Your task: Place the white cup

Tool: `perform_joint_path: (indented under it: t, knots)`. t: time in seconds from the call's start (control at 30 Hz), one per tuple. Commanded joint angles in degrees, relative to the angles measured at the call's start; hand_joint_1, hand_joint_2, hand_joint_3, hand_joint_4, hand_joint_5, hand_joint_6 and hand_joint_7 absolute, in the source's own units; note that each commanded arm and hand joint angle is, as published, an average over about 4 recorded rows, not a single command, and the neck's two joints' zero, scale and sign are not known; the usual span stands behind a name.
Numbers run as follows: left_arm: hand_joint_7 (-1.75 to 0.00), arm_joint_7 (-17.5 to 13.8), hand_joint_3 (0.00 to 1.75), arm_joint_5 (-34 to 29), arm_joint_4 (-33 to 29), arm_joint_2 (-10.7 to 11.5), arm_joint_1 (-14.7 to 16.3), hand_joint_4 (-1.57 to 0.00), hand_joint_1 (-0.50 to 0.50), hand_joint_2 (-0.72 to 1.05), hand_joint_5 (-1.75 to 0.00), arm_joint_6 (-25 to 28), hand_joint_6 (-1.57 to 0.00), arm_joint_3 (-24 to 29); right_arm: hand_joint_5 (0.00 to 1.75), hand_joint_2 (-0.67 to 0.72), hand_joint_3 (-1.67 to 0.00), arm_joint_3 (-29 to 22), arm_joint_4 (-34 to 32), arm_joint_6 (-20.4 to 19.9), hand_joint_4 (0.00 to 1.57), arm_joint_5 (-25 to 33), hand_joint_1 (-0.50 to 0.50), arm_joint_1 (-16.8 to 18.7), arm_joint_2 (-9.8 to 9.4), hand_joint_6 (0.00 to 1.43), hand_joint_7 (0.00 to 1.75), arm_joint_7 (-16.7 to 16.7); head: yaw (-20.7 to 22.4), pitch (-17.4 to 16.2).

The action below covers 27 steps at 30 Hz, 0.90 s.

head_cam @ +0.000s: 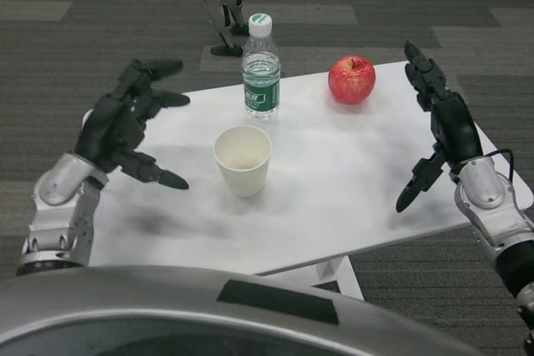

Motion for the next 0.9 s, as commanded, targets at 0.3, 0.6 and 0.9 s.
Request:
perform_joint_path:
  t: [0.3, 0.6, 0.9]
  knots:
    - [-0.84, -0.2, 0.09, -3.6, -12.3, 4.5, -1.0, 0.0, -0.5, 0.16, -1.23, 15.0, 0.0, 3.9, 0.0, 0.65, 0.0, 0.3, 0.2, 0.1, 0.0, 0.2, -0.46, -0.1, -0.06, 0.0, 0.0, -0.1, -0.3, 1.5]
    - [-0.84, 0.5, 0.09, -3.8, -15.2, 5.3, -4.6, 0.0, -0.5, 0.34, -1.23, 16.5, 0.0, 1.0, 0.0, 0.61, 0.0, -0.3, -1.6, 0.1, 0.0, 0.3, -0.46, -0.4, -0.39, 0.0, 0.0, -0.1, -2.0, 4.1]
    - [-0.84, 0.9, 0.09, -4.3, -15.9, 5.5, -5.8, 0.0, -0.5, 0.43, -1.23, 17.2, 0.0, -1.1, 0.0, 0.63, 0.0, -3.0, -6.1, 0.1, 0.0, 0.5, -0.47, -0.9, -1.07, 0.0, 0.0, -0.1, -2.9, 5.8]
